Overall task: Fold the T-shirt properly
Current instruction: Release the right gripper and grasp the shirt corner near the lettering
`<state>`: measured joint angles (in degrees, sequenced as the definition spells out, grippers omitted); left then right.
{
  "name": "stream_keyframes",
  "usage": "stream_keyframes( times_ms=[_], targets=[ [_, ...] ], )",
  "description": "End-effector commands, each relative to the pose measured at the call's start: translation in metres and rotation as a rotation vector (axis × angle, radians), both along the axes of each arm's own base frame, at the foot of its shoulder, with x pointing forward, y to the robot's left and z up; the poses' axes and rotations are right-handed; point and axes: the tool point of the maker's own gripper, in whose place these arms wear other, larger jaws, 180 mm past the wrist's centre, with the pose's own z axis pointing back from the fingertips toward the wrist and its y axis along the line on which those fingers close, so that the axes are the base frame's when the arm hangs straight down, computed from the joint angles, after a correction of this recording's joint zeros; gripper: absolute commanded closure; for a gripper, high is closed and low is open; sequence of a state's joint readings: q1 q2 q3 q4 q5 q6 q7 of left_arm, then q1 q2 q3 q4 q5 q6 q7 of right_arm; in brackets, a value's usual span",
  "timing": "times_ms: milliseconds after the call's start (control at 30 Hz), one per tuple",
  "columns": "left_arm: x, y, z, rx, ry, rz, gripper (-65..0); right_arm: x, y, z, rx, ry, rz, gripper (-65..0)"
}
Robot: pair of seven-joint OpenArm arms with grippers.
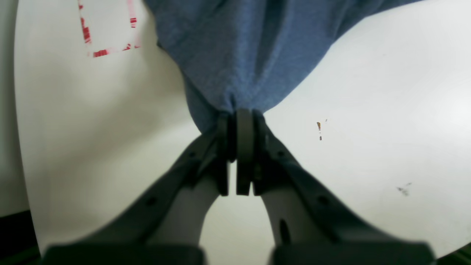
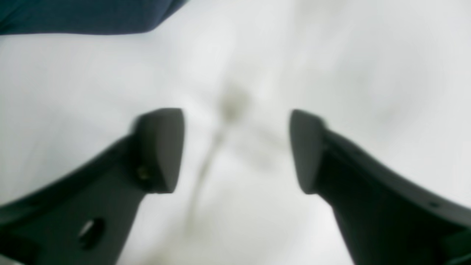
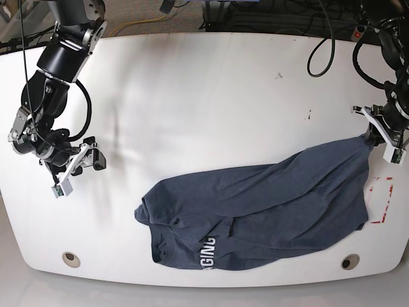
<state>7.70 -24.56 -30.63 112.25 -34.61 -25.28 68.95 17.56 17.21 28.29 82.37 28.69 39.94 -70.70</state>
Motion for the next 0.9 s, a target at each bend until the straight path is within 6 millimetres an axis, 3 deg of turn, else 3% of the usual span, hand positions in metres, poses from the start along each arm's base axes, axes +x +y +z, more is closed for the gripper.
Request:
stream_keyframes(
  times_ms=[0, 167, 433, 667, 867],
  targets=[
    [0.001, 0.006, 0.011, 0.025, -0.030, 0.004, -0.4, 0.024, -0.002, 0.015, 0.023, -0.055, -0.018, -52.2],
    [-0.008, 0.008, 0.002, 0.026, 0.001, 0.009, -0.4, 0.050, 0.008, 0.003, 0.094, -0.049, -0.039, -51.4],
    [-0.030, 0.008, -0.018, 0.026, 0.078, 0.008, -0.4, 0.085, 0.047, -0.023, 0.225, -0.044, -0.006, -50.9],
    [-0.044, 0.008, -0.030, 0.024, 0.126, 0.008, -0.4, 0.109, 0.079, -0.023, 0.335, -0.085, -0.010, -50.9],
    [-0.045, 0.008, -0.032, 0.024, 0.132, 0.008, -0.4, 0.118, 0.106, -0.031, 0.440, -0.110, -0.039, -50.9]
  ],
)
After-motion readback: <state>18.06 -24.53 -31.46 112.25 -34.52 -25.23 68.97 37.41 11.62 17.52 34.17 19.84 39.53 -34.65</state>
